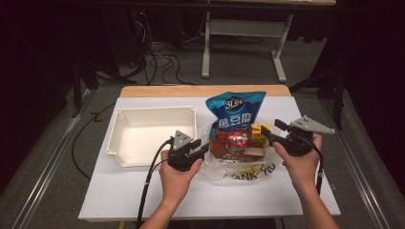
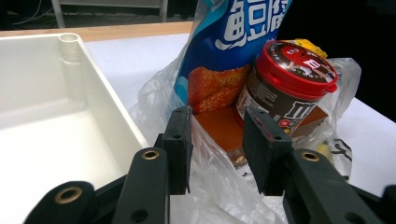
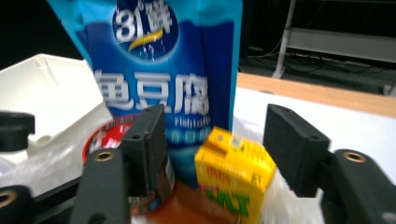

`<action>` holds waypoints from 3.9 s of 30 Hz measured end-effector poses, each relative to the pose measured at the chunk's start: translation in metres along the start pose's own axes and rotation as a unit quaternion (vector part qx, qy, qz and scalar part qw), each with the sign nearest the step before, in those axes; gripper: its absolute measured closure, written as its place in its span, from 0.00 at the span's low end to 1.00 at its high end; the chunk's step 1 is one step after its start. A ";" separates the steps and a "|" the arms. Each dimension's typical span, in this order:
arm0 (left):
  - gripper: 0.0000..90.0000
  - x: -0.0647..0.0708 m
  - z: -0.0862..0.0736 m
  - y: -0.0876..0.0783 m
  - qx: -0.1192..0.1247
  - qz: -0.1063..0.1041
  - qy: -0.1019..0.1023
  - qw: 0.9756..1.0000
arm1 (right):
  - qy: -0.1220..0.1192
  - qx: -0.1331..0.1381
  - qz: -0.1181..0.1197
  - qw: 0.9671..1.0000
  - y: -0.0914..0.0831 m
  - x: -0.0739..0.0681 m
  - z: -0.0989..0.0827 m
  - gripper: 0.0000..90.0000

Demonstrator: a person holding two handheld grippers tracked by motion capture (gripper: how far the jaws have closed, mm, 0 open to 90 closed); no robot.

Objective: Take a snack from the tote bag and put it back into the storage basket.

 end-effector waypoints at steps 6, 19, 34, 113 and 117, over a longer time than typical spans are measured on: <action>0.70 -0.006 -0.003 -0.006 0.002 0.003 -0.001 1.000 | -0.001 -0.006 0.012 1.000 0.017 0.006 0.017 0.40; 0.70 -0.011 -0.004 -0.009 0.002 0.006 0.000 1.000 | -0.005 -0.021 0.036 0.999 0.052 0.012 0.032 0.38; 0.71 -0.004 -0.008 0.001 -0.015 -0.009 0.009 1.000 | -0.068 -0.018 0.031 0.997 0.080 -0.003 0.047 0.70; 0.95 -0.027 0.116 -0.061 0.088 0.078 -0.006 0.993 | -0.073 0.051 0.125 0.988 0.044 -0.117 0.112 1.00; 0.99 -0.028 0.118 -0.065 0.097 0.068 -0.003 0.993 | -0.088 0.058 0.123 0.987 0.040 -0.121 0.113 1.00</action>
Point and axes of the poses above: each handheld gripper's, and its own axes: y roughly forward along the jaws, z roughly out of its top, x roughly to its right, the point moved 5 cm from there along y, roughly forward along the jaws, and after that the axes turned 11 degrees about -x, right-handed, at the moved point
